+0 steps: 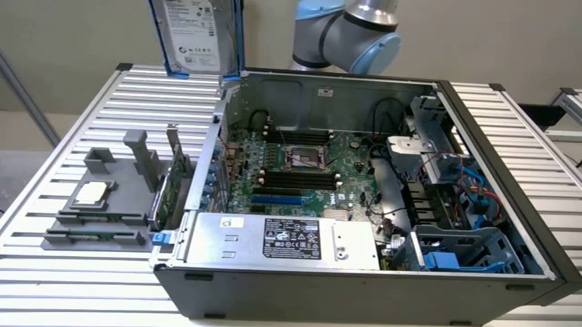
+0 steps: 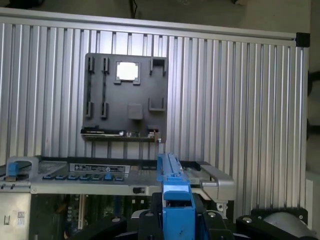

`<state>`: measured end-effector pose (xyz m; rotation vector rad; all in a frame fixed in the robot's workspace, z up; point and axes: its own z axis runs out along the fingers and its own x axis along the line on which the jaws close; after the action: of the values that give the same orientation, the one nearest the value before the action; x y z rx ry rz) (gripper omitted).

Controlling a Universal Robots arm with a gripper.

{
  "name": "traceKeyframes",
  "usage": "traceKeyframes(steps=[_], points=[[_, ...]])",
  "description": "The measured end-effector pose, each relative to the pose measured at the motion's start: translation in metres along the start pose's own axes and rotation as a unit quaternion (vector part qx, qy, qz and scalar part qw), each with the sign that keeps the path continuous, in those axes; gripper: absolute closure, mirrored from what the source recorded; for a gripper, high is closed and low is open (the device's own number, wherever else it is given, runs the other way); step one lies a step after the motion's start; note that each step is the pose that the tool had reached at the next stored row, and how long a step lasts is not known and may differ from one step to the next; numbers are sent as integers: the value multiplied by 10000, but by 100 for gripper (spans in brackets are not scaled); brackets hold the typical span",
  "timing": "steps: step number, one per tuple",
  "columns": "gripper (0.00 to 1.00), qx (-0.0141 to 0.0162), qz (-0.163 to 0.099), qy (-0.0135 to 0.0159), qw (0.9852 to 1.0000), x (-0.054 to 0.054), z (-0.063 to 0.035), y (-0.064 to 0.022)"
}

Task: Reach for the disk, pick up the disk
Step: 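Pick up the disk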

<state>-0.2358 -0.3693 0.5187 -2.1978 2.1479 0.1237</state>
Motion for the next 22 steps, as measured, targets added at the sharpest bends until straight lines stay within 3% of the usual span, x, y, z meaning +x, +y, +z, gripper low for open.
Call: traceKeyframes(steps=[9, 17, 22], points=[[67, 1, 0, -1, 10000, 81, -4, -409], [67, 2, -1, -45, 10000, 176, -16, -769], [67, 2, -1, -50, 10000, 225, -24, -998]])
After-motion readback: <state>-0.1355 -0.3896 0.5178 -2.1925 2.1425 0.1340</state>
